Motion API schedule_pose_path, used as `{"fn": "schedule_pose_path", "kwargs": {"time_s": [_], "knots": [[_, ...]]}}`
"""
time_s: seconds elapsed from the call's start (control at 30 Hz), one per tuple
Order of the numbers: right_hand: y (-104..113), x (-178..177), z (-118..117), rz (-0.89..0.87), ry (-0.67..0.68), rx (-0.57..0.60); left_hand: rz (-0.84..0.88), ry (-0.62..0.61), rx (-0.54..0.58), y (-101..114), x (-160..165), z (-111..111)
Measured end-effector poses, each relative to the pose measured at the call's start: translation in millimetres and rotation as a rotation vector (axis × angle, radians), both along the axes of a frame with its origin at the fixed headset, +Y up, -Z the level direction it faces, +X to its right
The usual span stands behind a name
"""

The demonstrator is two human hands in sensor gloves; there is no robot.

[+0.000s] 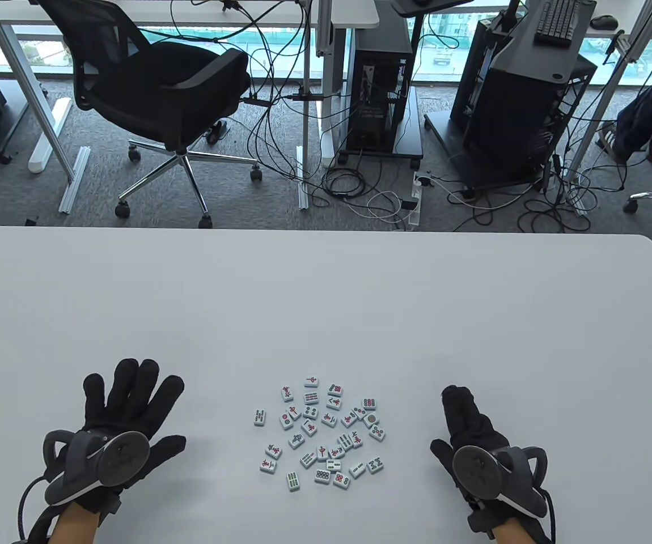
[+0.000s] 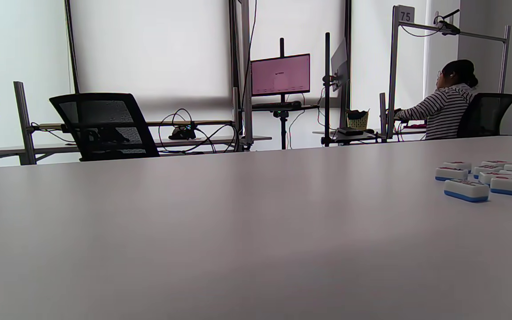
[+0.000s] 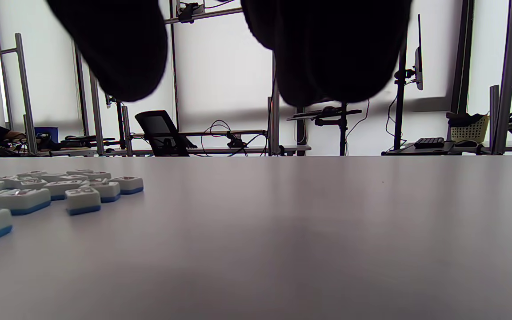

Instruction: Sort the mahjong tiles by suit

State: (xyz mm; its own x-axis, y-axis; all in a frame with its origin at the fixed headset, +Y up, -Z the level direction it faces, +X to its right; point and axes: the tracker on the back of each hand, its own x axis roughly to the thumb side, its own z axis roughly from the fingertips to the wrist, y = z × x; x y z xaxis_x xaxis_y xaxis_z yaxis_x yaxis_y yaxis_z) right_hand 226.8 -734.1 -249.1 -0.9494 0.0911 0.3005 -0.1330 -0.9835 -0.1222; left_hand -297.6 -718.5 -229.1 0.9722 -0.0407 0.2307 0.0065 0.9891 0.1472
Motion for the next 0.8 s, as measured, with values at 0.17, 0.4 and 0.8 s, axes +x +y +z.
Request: {"fn": "schedule_pose_path", "kwargs": {"time_s": [0.17, 0.4, 0.8], "knots": [[21.3, -18.3, -19.7, -0.084, -0.049, -0.109, 0.028, -0.022, 0.022, 2.5, 3.3, 1.3], [37.5, -68.5, -60.1, -0.072, -0.082, -0.194, 0.009, -0.034, 0.004, -2.4, 7.7, 0.4], [-4.2, -116.7, -92.5, 0.232, -0.110, -0.418, 0.058, -0.046, 0.018, 0.3, 6.7, 0.3]]}}
